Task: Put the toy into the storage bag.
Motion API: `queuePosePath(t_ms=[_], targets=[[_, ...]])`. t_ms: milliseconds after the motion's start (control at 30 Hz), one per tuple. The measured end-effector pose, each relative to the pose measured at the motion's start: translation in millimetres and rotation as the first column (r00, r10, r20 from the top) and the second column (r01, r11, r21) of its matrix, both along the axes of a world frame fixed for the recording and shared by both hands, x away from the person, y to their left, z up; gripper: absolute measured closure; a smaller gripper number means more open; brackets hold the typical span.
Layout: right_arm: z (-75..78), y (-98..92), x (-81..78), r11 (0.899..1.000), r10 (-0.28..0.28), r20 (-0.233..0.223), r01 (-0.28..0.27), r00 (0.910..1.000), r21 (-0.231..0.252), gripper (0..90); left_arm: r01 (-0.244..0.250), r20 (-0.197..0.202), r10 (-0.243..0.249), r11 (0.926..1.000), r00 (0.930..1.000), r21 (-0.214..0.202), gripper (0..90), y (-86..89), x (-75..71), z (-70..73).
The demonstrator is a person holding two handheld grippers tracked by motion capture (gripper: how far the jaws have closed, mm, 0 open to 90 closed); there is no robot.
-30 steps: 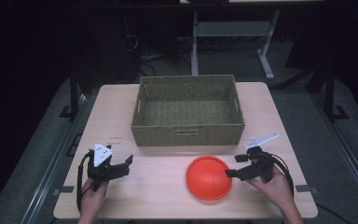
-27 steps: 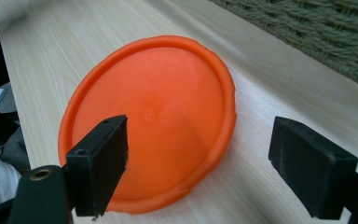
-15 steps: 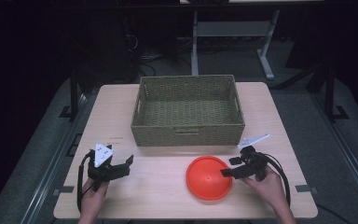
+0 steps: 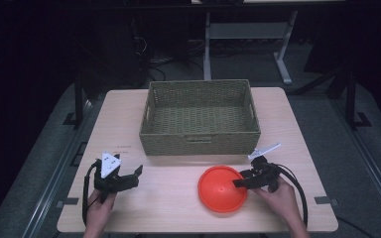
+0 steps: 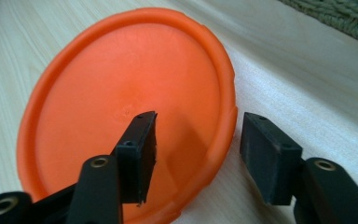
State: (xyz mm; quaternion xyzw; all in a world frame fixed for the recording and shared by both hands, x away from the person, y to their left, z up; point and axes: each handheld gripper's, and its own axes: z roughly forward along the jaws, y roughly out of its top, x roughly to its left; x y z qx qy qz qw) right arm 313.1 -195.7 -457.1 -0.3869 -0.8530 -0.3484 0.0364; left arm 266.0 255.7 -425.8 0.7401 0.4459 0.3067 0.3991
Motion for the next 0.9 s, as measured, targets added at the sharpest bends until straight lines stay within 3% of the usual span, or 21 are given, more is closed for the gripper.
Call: queuePosePath(t_ms=[167, 267, 467, 733, 767, 800, 900], targets=[[-3.4, 1.5, 1.6, 1.0, 0.005, -0.008, -0.005, 1.0, 0.001, 47.6, -0.004, 0.001, 0.004, 1.0, 1.0, 0.004, 12.7, 0.7, -0.1, 0.4], [-4.5, 0.4, 2.5, 1.0, 0.001, -0.014, -0.001, 0.9999, 0.014, 53.9, -0.003, 0.003, 0.003, 1.0, 1.0, 0.001, 12.8, 1.2, 0.2, 0.2], [-4.0, 1.9, 0.4, 1.0, -0.011, 0.013, 0.011, 0.9999, -0.01, 59.2, -0.001, 0.002, 0.001, 1.0, 1.0, 0.003, 12.7, 0.0, 0.3, 0.1], [-0.2, -6.8, -1.1, 0.997, -0.041, 0.014, 0.04, 0.999, 0.073, 73.3, -0.011, 0.003, 0.011, 0.9999, 0.9999, 0.001, 12.8, 1.8, 0.7, 0.4], [0.3, -9.5, -1.1, 0.994, -0.042, 0.012, 0.04, 0.9991, 0.098, 75.4, -0.011, 0.004, 0.011, 0.9999, 0.9999, 0.006, 12.8, 1.6, 0.4, 0.6], [2.6, -15.4, -1.8, 0.987, -0.04, 0.001, 0.039, 0.9992, 0.158, 78.9, -0.012, 0.004, 0.012, 0.9999, 0.9999, 0.009, 12.8, 1.3, 0.2, 0.8], [7.1, -16.2, -4.5, 0.984, -0.041, 0.012, 0.039, 0.9991, 0.176, 80.4, -0.011, 0.005, 0.011, 0.9999, 0.9999, 0.008, 12.7, 0.5, 0.0, 0.5]])
